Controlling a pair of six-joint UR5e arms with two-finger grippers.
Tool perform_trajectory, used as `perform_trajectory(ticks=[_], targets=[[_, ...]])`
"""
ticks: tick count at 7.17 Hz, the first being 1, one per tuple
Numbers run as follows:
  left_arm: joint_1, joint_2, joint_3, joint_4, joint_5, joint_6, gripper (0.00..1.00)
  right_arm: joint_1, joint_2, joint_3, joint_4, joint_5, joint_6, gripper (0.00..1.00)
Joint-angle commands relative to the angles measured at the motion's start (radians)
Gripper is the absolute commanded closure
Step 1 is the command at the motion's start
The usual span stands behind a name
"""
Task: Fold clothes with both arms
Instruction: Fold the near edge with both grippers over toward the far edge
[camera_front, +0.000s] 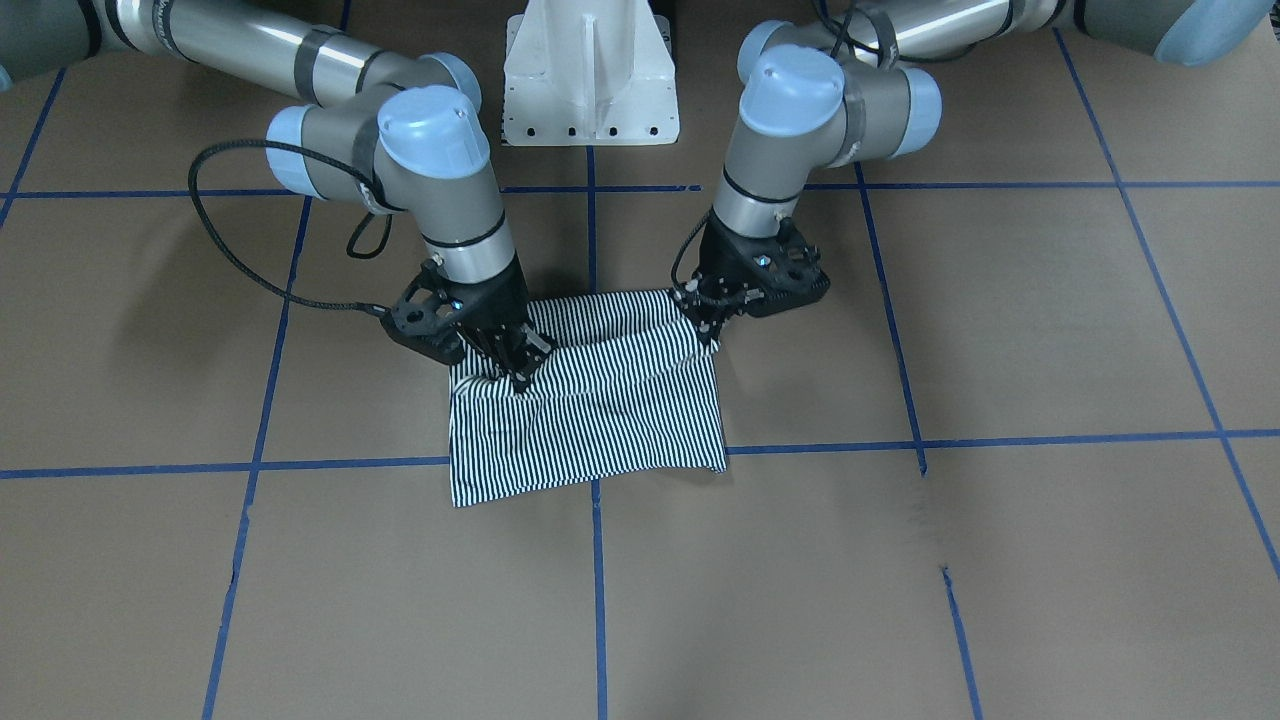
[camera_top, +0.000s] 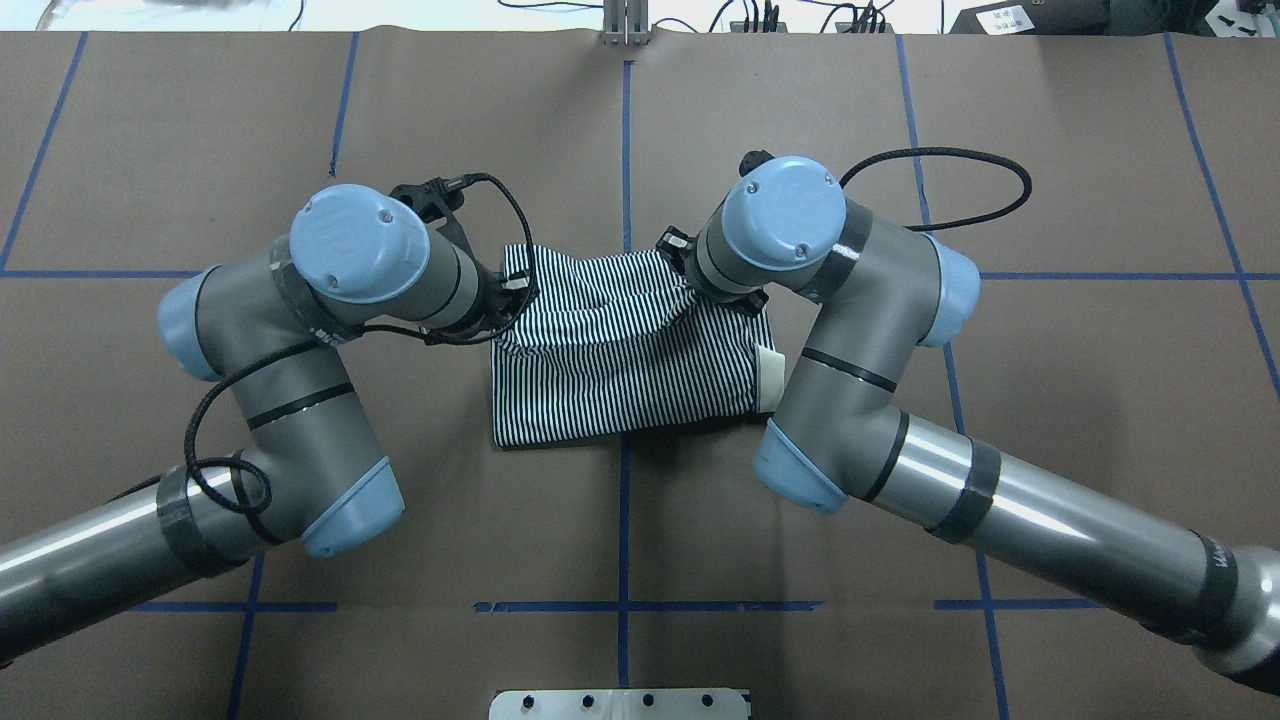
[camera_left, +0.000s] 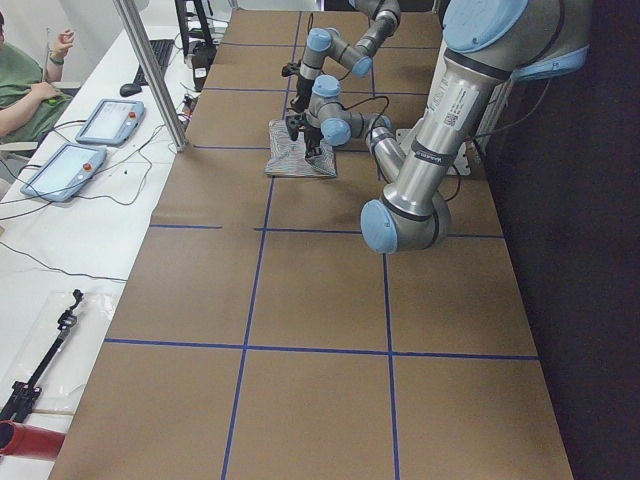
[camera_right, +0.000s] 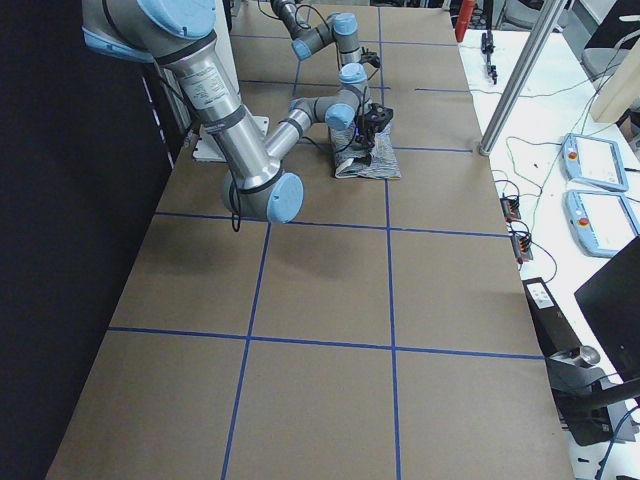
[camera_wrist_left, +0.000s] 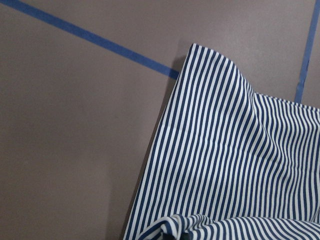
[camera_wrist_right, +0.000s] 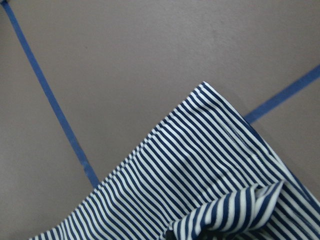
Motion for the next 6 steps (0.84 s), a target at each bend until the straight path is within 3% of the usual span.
perform_trajectory(ticks=[1, 3, 5, 6], targets=[[-0.109, -0.072, 0.216, -0.138, 0.000, 0.089, 0.00, 0.051, 0.129, -0.306, 0.178, -0.020, -0.007, 0.01], [-0.188, -0.074, 0.254, -0.145, -0.006, 0.211, 0.00, 0.140, 0.139, -0.349, 0.209, -0.003, -0.096, 0.00], [-0.208, -0.071, 0.254, -0.141, -0.032, 0.234, 0.00, 0.174, 0.162, -0.348, 0.203, 0.075, -0.166, 0.00], [-0.243, -0.062, 0.242, -0.130, -0.135, 0.289, 0.00, 0.171, 0.177, -0.339, 0.192, 0.113, -0.221, 0.00]])
